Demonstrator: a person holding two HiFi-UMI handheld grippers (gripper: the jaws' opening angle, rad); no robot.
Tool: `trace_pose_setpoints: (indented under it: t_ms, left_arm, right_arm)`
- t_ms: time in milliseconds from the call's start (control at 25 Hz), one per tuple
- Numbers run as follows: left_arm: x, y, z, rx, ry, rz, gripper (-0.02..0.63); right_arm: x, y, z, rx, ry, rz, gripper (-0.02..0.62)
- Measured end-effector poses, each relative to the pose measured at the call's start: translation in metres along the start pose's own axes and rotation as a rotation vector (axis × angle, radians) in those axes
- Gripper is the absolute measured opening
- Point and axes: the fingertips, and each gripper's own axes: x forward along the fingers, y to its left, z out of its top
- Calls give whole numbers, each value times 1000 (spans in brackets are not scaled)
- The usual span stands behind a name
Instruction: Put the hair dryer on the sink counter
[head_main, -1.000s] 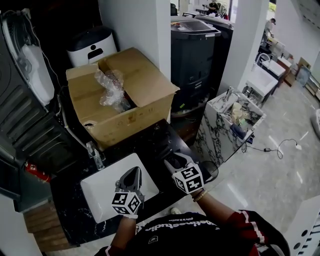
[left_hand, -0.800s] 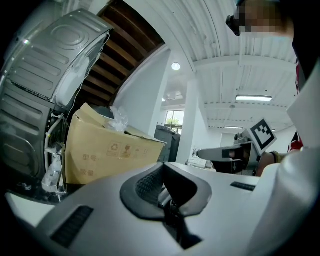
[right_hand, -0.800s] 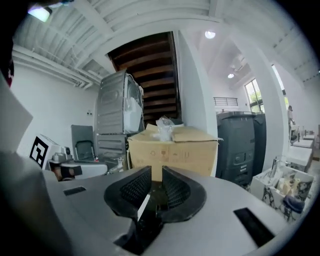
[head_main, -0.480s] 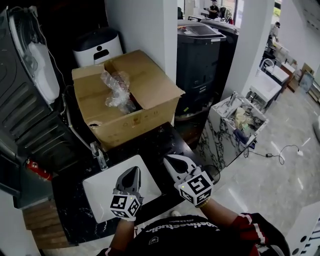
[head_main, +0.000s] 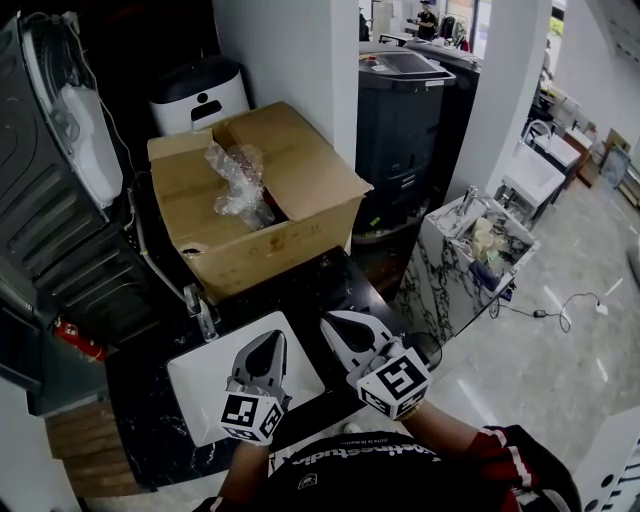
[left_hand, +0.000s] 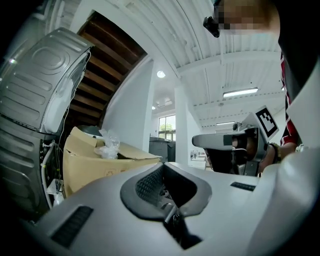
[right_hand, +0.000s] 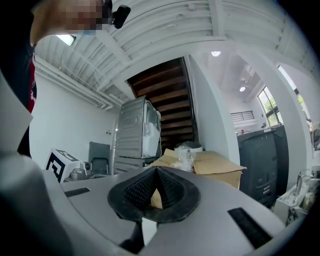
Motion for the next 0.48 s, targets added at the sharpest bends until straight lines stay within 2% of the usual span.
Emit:
trace_pose_setpoints:
  t_ms: [200,480]
  left_arm:
    - [-1,7,-1,-99,-17,-2,15]
    - [1,5,-3,-85,-11,-3,15]
  right_arm:
    - [2,8,-2,23,10,30,37]
    - [2,17,3,19,-15,60,37]
